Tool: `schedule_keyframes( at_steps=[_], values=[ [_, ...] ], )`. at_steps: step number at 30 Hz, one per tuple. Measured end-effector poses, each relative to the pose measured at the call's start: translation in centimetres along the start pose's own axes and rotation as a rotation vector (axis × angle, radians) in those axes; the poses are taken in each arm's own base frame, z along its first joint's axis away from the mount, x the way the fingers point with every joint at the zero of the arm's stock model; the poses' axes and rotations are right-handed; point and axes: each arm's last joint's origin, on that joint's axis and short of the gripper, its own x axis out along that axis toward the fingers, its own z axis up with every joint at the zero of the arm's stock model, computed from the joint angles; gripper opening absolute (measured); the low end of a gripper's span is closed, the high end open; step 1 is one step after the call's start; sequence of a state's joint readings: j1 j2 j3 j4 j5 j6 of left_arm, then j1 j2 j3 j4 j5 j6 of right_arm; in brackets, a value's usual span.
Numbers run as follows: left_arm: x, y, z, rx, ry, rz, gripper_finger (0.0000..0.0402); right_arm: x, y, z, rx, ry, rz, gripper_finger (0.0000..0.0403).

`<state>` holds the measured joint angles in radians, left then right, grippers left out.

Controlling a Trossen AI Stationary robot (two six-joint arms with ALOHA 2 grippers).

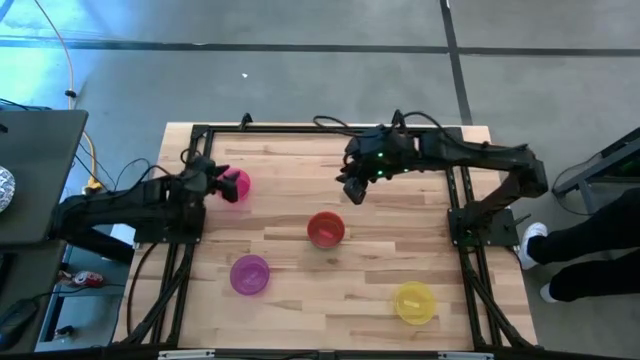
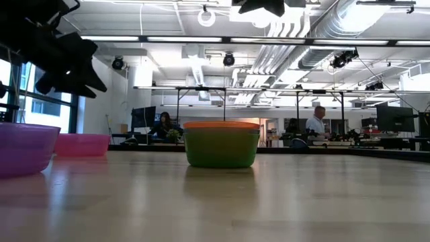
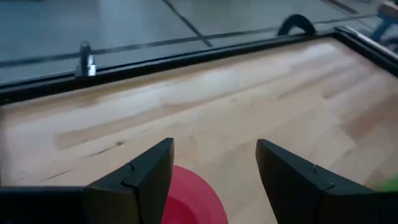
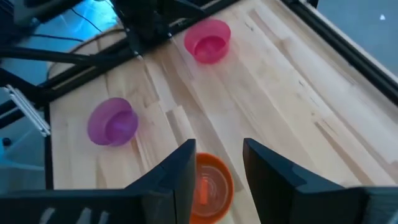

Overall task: Nest bowls inside each other
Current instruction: Stack the pink bowl on the orange bowl

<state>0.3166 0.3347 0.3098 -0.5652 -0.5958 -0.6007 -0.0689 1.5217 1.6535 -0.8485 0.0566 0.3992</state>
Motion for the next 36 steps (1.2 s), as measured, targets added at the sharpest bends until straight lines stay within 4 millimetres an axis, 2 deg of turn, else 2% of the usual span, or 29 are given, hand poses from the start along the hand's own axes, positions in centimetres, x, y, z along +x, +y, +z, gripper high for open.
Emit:
schedule_keyframes(
  at_steps=[4, 8, 15, 19, 22, 29, 36],
  values=[
    [0.0, 0.0, 1.8, -0.104, 0.027, 0.044, 0.0216, -1.3, 0.0, 0.1, -0.010, -0.026, 0.018, 0.0126],
    [-0.1, -0.2, 4.1, -0.159, 0.132, 0.080, 0.0216, -2.2, 0.0, 0.1, -0.023, -0.039, 0.042, 0.0126],
    [0.8, -0.8, 7.9, -0.099, 0.402, 0.103, 0.0216, -3.2, 0.0, 0.0, -0.066, -0.045, 0.068, 0.0126],
    [2.0, -1.4, 9.4, 0.060, 0.518, 0.070, 0.0216, -3.3, -0.1, -0.2, -0.090, -0.020, 0.082, 0.0126],
    [3.0, -1.8, 9.9, 0.252, 0.598, 0.043, 0.0216, -3.3, 0.0, -0.5, -0.122, 0.023, 0.121, 0.0126],
    [4.6, -1.8, 9.5, 0.672, 0.783, -0.003, 0.0216, -3.6, 1.0, -1.1, -0.258, 0.075, 0.284, 0.0126],
    [5.2, -0.7, 9.6, 0.834, 0.839, -0.036, 0.0216, -5.3, 1.6, -1.2, -0.360, 0.036, 0.449, 0.0126]
  ],
)
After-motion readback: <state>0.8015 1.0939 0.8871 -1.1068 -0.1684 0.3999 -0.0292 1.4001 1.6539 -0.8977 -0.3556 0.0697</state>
